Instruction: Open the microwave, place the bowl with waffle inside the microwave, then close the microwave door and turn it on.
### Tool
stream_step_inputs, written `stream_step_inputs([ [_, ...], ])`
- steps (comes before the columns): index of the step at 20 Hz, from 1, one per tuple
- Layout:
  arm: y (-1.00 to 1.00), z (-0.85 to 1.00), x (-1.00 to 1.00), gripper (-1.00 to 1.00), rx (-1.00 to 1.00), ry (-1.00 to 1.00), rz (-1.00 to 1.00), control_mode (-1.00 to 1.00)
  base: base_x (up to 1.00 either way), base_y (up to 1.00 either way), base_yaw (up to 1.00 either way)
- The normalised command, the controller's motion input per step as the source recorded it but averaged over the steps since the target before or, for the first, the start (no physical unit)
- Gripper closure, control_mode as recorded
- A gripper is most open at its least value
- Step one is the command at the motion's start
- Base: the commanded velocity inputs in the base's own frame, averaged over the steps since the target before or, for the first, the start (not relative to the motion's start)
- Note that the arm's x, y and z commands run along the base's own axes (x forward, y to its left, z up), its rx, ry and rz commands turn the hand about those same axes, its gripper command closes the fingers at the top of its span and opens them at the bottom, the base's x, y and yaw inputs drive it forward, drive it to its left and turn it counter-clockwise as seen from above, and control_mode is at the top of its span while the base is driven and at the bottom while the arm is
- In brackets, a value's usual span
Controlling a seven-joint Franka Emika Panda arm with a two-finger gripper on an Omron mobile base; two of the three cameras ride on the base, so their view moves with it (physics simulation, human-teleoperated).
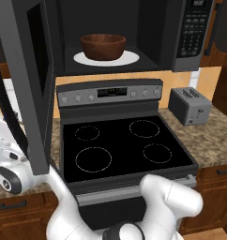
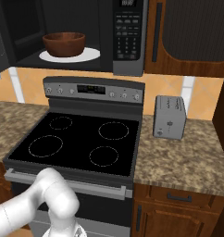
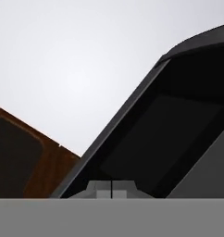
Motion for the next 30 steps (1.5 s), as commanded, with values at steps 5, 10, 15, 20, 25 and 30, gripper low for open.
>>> stream_step_inputs([
  [5,-0.52,0.70,-0.22,1.00,0.27,-0.02,0.03,-1.00,0.00,0.00,0.00],
  [10,-0.83,0.87,-0.20,1.00,0.34,-0.03,0.09,-1.00,0.00,0.00,0.00],
  [15,-1.00,0.99,-0.17,1.00,0.41,0.00,0.11,-1.00,0.00,0.00,0.00],
  [20,-1.00,0.47,0.16,1.00,0.30,0.09,0.17,-1.00,0.00,0.00,0.00],
  [25,-1.00,0.03,0.53,1.00,0.18,0.21,0.24,-1.00,0.00,0.00,0.00],
  [30,-0.91,0.00,0.94,1.00,0.16,0.18,0.32,-1.00,0.00,0.00,0.00],
])
